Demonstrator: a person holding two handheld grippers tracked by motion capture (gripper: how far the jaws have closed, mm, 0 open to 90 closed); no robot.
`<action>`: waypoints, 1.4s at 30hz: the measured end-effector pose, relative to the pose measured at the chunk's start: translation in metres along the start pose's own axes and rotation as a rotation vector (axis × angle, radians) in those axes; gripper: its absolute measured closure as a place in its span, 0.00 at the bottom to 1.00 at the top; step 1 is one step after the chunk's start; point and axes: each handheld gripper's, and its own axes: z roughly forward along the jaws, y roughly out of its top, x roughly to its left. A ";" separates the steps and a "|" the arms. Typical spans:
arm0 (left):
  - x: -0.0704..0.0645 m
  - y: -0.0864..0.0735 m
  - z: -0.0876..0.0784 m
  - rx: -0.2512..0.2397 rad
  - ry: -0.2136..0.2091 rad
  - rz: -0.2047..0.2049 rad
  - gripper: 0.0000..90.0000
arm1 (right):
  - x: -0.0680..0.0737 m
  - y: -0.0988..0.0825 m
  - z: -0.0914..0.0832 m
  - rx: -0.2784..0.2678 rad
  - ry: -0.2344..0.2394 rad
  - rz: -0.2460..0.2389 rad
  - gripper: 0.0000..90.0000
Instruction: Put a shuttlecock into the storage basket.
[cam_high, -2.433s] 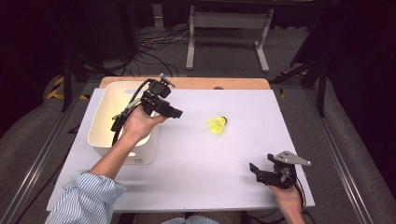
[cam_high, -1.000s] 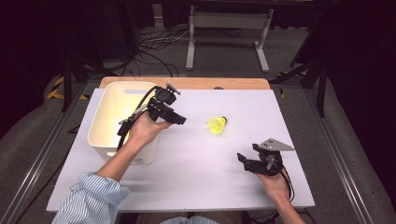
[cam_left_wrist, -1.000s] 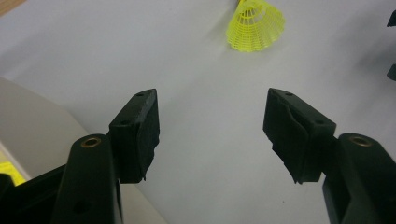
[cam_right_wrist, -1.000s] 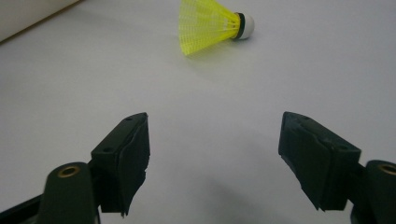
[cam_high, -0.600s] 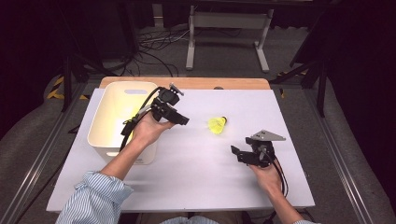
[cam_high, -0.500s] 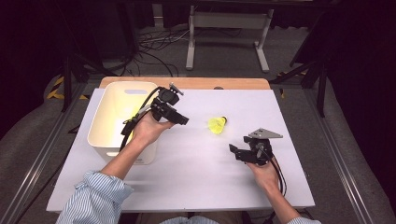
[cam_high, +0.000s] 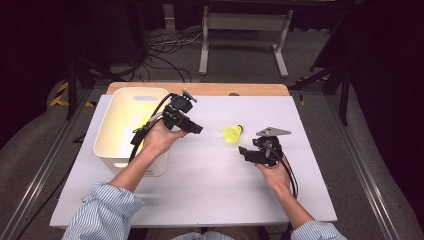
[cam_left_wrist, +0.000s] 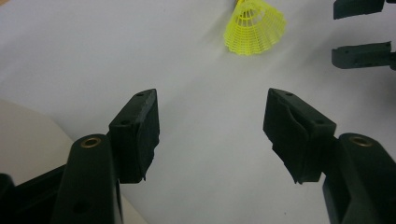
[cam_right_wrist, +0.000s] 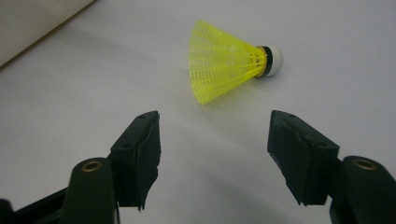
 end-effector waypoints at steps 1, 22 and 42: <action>0.000 0.000 0.000 0.000 0.000 0.000 0.41 | 0.000 0.000 0.000 0.000 0.000 0.000 0.41; 0.002 -0.001 0.001 -0.007 -0.018 -0.011 0.40 | 0.002 0.036 0.042 0.133 -0.089 0.025 0.60; 0.002 -0.001 0.001 -0.003 -0.026 -0.007 0.41 | 0.001 0.041 0.062 0.200 -0.154 0.035 0.76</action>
